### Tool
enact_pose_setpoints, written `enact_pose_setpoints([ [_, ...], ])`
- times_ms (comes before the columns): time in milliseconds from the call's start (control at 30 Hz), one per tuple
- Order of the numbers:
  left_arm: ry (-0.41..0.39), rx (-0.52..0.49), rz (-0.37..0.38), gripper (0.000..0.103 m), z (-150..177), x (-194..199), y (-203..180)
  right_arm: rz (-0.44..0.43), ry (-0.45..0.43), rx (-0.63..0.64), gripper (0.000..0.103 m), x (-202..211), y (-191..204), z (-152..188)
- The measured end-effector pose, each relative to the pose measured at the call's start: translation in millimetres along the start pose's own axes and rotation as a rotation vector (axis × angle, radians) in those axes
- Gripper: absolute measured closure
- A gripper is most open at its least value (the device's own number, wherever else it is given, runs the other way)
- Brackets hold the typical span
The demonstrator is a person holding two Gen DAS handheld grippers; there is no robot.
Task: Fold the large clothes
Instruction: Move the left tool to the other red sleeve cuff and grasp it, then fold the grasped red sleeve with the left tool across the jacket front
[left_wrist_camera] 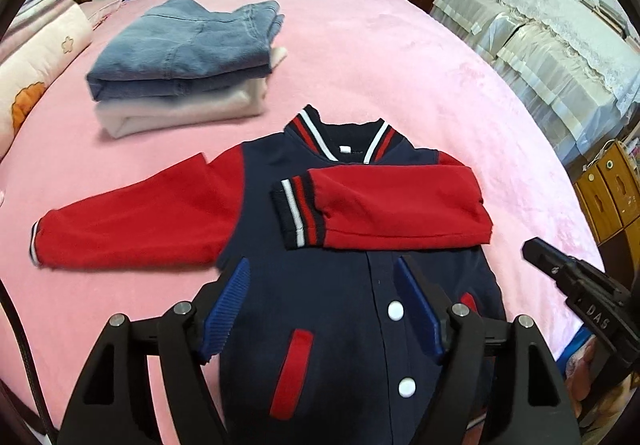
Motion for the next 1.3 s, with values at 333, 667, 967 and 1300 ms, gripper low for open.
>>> enact_pose_setpoints([
  [333,-0.018,0.042,-0.061,0.029,37,50,32,-0.043,0.047,0.056,0.07,5,59,31],
  [667,-0.035,0.15,-0.073,0.029,62,57,88,-0.097,0.077,0.138,0.07,-4,127,50],
  [967,-0.074,0.442,0.046,0.029,94,13,178,-0.121,0.128,0.193,0.07,-45,171,53],
  [1300,-0.158,0.765,0.073,0.03,120,-37,271,-0.136,0.195,0.23,0.07,-97,201,59],
])
Point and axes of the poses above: each gripper's, at about its wrist camera, not at the fingertips, and x roughly against the way its jaws point, y to its left, z to its underside, the point moved 3 cm from there along -x, roughly the way its jaws point, and after that the axes turned 10 degrees about -x, right-handed, at the moved point
